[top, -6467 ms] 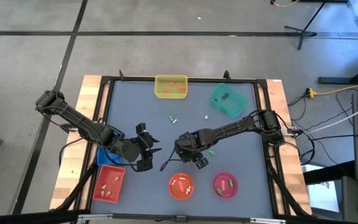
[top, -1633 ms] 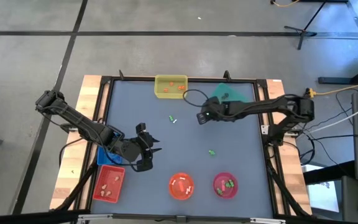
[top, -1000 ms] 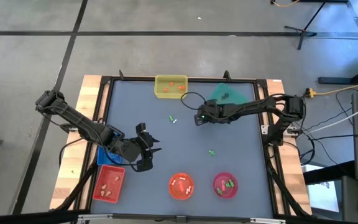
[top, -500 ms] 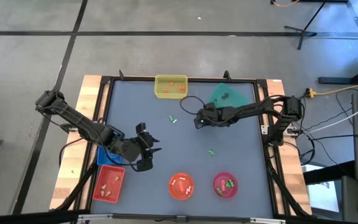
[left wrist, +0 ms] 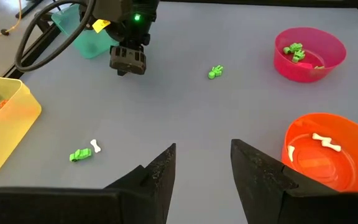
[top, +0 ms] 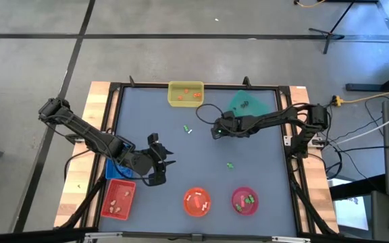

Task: Sort Halloween decoration
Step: Put the brown skull toy into the red bin

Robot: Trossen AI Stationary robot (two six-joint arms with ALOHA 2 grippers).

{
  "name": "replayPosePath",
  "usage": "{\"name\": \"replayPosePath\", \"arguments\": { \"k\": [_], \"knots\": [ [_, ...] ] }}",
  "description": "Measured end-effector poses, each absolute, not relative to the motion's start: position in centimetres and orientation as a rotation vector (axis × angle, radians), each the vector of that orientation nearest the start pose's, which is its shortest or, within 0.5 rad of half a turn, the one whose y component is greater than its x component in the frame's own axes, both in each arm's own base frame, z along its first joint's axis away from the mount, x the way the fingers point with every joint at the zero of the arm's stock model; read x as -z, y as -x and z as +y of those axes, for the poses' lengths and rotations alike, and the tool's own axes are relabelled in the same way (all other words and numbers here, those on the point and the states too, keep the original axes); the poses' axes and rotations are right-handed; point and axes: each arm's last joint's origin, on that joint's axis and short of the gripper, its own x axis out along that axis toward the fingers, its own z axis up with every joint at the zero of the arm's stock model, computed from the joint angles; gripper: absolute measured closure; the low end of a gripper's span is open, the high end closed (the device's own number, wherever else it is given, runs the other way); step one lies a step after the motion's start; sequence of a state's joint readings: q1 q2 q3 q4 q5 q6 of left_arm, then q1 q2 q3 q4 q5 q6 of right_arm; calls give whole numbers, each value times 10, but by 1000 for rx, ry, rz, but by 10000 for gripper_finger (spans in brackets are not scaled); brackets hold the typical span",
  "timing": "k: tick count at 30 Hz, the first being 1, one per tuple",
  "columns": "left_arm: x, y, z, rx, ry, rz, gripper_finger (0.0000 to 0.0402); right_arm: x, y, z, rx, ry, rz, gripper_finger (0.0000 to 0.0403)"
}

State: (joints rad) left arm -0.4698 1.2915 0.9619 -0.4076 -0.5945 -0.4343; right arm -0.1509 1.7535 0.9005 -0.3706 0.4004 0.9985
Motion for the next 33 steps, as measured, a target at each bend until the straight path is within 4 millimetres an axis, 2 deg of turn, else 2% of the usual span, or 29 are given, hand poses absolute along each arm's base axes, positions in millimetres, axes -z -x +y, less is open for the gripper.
{"name": "replayPosePath", "arguments": {
  "k": [13, 25, 29, 33],
  "knots": [
    [-273, -245, -106, -254, 44, 593, 263, -117, -305, -57, 1035, -672, 899, 251],
    [-273, -245, -104, -259, 46, 593, 263, -116, -306, -57, 1023, -680, 894, 348],
    [-273, -245, -104, -259, 46, 593, 263, -116, -306, -57, 1021, -683, 897, 354],
    [-273, -245, -104, -258, 46, 593, 263, -117, -306, -57, 1014, -690, 897, 341]
  ]
}}
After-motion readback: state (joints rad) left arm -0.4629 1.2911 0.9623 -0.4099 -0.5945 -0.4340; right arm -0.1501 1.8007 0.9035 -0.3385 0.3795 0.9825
